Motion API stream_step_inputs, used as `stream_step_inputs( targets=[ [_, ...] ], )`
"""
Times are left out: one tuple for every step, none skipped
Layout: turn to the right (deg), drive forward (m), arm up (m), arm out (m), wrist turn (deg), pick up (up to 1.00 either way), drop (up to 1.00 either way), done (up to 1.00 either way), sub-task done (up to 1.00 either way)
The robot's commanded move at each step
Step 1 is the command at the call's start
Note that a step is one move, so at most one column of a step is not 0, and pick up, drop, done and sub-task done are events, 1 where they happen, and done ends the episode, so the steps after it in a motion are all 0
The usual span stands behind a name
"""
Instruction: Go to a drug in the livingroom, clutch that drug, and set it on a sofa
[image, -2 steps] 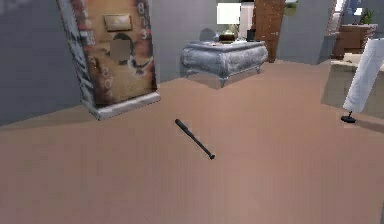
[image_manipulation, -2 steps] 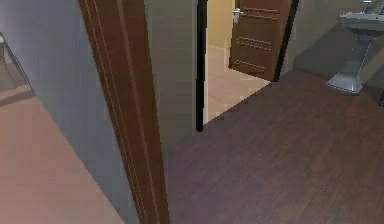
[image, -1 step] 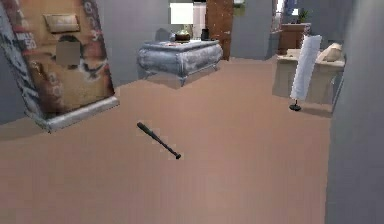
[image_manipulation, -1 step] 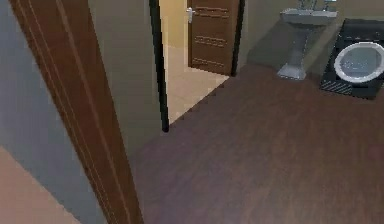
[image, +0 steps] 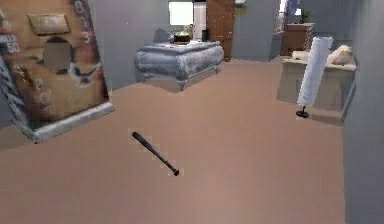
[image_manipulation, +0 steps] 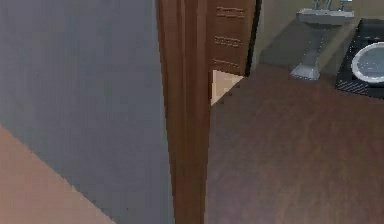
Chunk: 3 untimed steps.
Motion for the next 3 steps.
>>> stream_step_inputs(
  targets=[
    [12.0, 0.00, 0.00, 0.00, 0.0, 0.00, 0.00, 0.00, 0.00],
    [0.0, 1.00, 0.00, 0.00, 0.0, 0.00, 0.00, 0.00, 0.00],
    [0.0, 1.00, 0.00, 0.00, 0.0, 0.00, 0.00, 0.00, 0.00]
  ],
)
